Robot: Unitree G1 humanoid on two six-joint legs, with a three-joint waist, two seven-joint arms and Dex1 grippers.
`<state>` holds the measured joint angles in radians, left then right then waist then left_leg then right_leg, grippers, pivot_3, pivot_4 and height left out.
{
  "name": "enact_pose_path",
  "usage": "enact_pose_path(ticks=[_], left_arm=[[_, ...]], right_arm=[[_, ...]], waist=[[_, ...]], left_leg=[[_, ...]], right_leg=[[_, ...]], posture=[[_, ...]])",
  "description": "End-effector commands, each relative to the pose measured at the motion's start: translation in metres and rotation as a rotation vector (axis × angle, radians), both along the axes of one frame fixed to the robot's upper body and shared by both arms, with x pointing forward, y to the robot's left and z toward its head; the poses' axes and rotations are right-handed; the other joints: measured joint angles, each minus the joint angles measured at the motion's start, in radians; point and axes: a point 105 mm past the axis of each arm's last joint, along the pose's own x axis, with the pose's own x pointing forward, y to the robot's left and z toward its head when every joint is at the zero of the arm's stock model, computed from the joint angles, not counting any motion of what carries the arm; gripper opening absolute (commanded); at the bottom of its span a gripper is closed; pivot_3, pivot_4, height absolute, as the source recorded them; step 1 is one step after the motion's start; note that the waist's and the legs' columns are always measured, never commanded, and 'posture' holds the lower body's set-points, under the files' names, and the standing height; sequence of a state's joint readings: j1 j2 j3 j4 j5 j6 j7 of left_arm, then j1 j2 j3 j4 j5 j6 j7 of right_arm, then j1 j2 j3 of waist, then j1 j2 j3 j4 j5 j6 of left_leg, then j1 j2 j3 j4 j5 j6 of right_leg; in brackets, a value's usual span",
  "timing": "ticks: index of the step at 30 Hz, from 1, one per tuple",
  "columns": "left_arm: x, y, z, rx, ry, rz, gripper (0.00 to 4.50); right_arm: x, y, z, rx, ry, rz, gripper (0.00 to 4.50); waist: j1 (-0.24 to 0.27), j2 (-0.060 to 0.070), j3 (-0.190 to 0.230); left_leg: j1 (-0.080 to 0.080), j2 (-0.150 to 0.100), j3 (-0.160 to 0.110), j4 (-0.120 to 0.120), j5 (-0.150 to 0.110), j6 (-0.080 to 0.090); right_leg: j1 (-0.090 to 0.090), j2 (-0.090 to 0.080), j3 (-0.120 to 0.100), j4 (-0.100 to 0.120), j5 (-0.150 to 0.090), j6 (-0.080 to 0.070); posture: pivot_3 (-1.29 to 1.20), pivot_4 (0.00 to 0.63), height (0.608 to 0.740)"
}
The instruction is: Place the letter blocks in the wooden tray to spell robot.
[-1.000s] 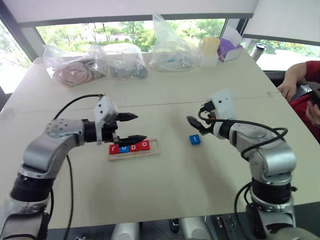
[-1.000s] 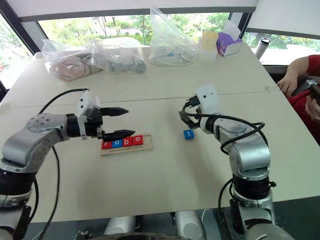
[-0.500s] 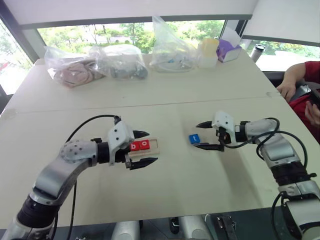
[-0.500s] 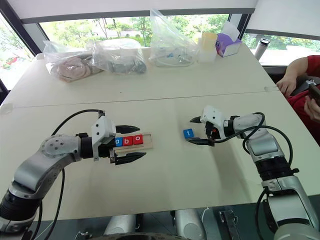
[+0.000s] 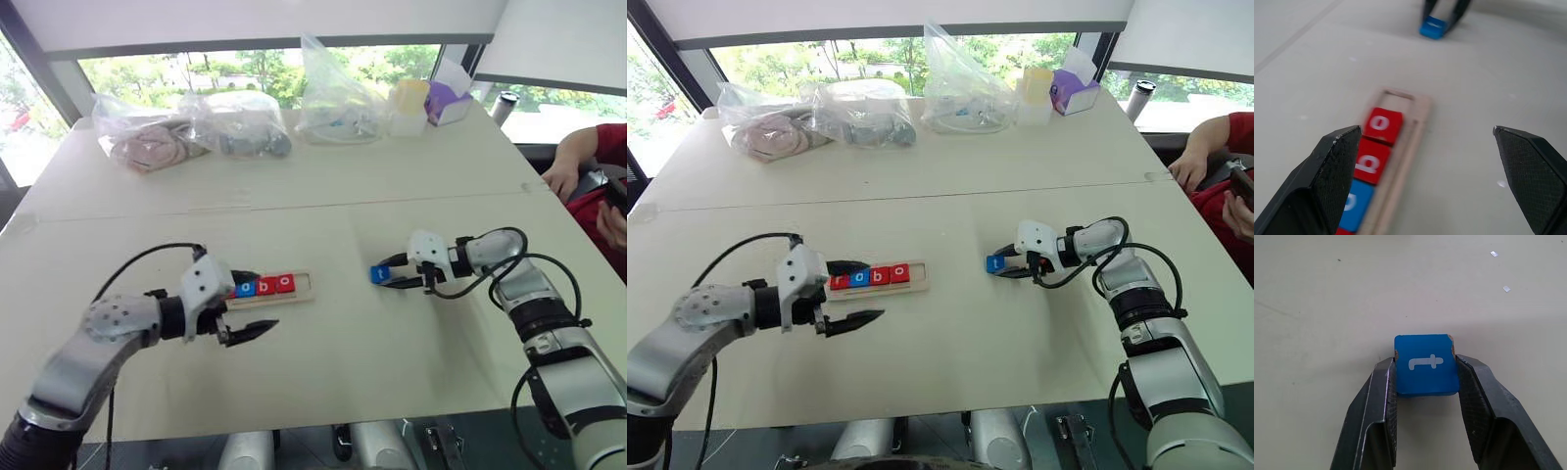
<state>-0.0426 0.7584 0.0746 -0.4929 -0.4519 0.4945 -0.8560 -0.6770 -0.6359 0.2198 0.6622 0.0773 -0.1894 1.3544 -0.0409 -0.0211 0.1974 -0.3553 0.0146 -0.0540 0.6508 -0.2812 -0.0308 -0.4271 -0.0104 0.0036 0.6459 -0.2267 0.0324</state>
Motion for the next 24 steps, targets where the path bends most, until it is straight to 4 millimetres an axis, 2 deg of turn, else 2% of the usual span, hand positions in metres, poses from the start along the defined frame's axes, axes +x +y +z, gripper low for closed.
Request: enact_pose_path(ticks=[1,3,5,10,15,24], left_arm=[[-0.001,0.019,0.016,-0.016,-0.031,0.037,4.5],[-0.002,0.041,0.015,0.044,-0.011,0.073,4.5],[0.002,0.056,0.015,0.072,-0.013,0.123,4.5],[0.002,0.057,0.02,0.06,-0.008,0.139,4.5],[-0.004,0.054,0.016,0.08,0.02,0.139,4.5],[-0.006,0.042,0.017,0.054,0.016,0.144,4.5]], right_arm=[[0.006,0.029,0.033,0.167,0.031,-0.02,1.15],[-0.008,0.064,0.044,0.197,0.062,0.059,1.15],[-0.015,0.093,0.041,0.159,0.02,0.103,1.15],[-0.015,0.124,0.031,0.099,-0.01,0.101,1.15],[-0.014,0.131,0.021,0.036,-0.044,0.15,1.15],[-0.005,0.125,0.017,-0.007,-0.072,0.163,1.15]], waist=[[-0.008,0.0,0.0],[-0.014,0.001,0.0],[-0.011,0.001,0.0],[0.008,0.002,0.0],[0.014,0.002,0.0],[0.02,0.001,0.0]], left_leg=[[0.0,0.0,0.0,0.0,0.0,0.0],[0.0,0.001,0.002,-0.002,0.0,0.0],[0.0,0.002,0.001,-0.004,0.0,0.0],[-0.003,0.002,-0.004,-0.004,0.0,0.0],[-0.005,0.0,0.001,-0.002,0.0,0.0],[-0.002,0.001,0.0,-0.003,0.0,0.0]], right_leg=[[0.0,0.0,0.0,0.0,0.0,0.0],[-0.002,0.001,0.003,0.001,0.001,0.0],[-0.004,0.001,0.003,0.002,0.001,0.001],[-0.005,0.001,-0.003,0.002,-0.001,-0.002],[-0.005,-0.003,-0.001,-0.001,-0.002,-0.001],[-0.004,0.0,-0.001,0.0,-0.002,-0.002]], posture=[[0.0,0.15,0.74],[0.0,0.15,0.74],[0.0,0.15,0.74],[0.0,0.15,0.74],[0.0,0.15,0.74],[0.0,0.15,0.74]])
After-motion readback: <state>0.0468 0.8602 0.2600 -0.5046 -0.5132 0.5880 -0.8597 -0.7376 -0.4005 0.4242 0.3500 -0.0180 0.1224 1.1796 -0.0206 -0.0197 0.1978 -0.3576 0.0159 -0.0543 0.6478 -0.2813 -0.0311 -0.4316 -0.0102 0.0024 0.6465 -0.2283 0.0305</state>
